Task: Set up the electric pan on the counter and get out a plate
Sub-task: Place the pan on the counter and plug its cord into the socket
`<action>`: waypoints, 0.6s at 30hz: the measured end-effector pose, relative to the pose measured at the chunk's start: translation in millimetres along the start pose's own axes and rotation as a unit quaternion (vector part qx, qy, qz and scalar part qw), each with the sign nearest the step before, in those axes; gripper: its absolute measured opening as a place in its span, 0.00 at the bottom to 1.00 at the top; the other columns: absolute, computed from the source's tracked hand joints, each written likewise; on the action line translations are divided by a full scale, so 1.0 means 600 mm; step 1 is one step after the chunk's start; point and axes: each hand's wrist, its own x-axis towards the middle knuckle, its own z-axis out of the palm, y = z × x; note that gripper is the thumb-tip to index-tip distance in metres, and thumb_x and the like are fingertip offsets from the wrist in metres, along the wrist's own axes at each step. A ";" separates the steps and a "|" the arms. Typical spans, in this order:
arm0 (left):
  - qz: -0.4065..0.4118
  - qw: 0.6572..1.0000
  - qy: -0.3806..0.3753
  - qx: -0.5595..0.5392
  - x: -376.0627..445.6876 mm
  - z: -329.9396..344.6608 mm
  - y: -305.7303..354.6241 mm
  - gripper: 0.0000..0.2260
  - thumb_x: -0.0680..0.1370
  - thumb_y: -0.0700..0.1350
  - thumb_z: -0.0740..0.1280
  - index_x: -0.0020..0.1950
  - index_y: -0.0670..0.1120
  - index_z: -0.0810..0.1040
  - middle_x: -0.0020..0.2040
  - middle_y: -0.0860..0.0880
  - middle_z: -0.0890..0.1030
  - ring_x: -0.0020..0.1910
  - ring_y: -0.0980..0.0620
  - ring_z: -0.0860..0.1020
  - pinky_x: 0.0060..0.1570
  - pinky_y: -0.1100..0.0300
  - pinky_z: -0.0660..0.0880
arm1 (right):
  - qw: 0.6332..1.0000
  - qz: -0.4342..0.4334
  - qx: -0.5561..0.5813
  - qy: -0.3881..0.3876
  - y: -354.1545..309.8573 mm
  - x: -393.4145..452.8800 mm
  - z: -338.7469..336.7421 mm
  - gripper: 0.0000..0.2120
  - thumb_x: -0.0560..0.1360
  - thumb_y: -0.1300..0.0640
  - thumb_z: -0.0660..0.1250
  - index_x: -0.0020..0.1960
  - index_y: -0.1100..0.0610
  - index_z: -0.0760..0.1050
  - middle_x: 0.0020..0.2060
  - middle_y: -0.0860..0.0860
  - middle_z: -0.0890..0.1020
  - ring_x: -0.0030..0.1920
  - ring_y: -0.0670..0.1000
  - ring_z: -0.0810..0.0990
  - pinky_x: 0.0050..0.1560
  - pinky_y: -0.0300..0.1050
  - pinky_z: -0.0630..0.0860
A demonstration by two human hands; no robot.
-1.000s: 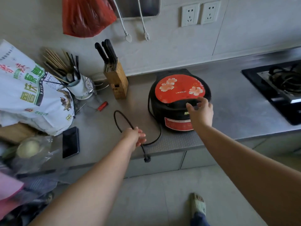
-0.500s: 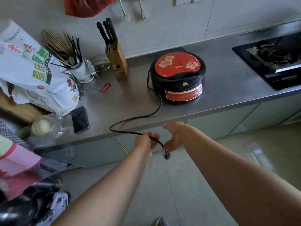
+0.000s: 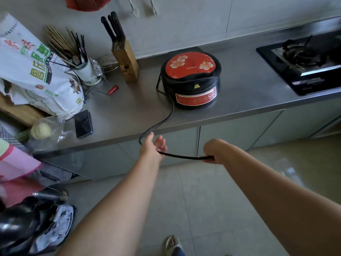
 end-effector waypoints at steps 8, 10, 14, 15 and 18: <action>0.010 0.991 0.020 0.136 -0.011 0.006 0.017 0.18 0.82 0.57 0.58 0.39 0.47 0.73 0.29 0.53 0.70 0.27 0.57 0.72 0.32 0.61 0.69 | 0.975 0.101 -0.114 0.164 0.128 0.026 -0.088 0.17 0.81 0.55 0.59 0.68 0.60 0.70 0.68 0.56 0.73 0.67 0.58 0.74 0.61 0.46 0.71; 0.039 0.978 0.028 0.202 -0.029 0.010 -0.026 0.17 0.83 0.53 0.56 0.38 0.48 0.74 0.28 0.52 0.70 0.19 0.57 0.74 0.24 0.67 0.70 | 0.980 0.069 0.059 0.177 0.135 0.010 -0.114 0.13 0.80 0.57 0.61 0.61 0.62 0.75 0.60 0.57 0.79 0.62 0.58 0.77 0.49 0.40 0.75; 0.047 0.967 0.010 0.249 -0.068 0.013 -0.108 0.16 0.84 0.49 0.53 0.39 0.49 0.72 0.24 0.50 0.77 0.26 0.53 0.73 0.29 0.64 0.65 | 0.969 0.043 0.233 0.069 0.144 -0.001 -0.135 0.22 0.83 0.58 0.55 0.38 0.66 0.80 0.34 0.63 0.85 0.50 0.57 0.81 0.57 0.35 0.76; 0.049 0.971 0.007 0.234 -0.076 0.018 -0.114 0.16 0.84 0.49 0.54 0.39 0.48 0.72 0.24 0.50 0.77 0.28 0.53 0.72 0.31 0.64 0.66 | 0.957 -0.010 0.288 0.036 0.145 0.000 -0.132 0.19 0.83 0.63 0.52 0.50 0.66 0.81 0.48 0.68 0.83 0.59 0.60 0.78 0.68 0.41 0.70; 0.054 0.981 -0.019 0.183 -0.089 0.037 -0.101 0.16 0.84 0.48 0.56 0.38 0.48 0.75 0.21 0.52 0.76 0.29 0.54 0.71 0.31 0.63 0.67 | 0.865 -0.025 0.502 0.015 0.123 -0.021 -0.137 0.18 0.81 0.70 0.44 0.66 0.70 0.65 0.54 0.62 0.80 0.52 0.56 0.83 0.53 0.48 0.80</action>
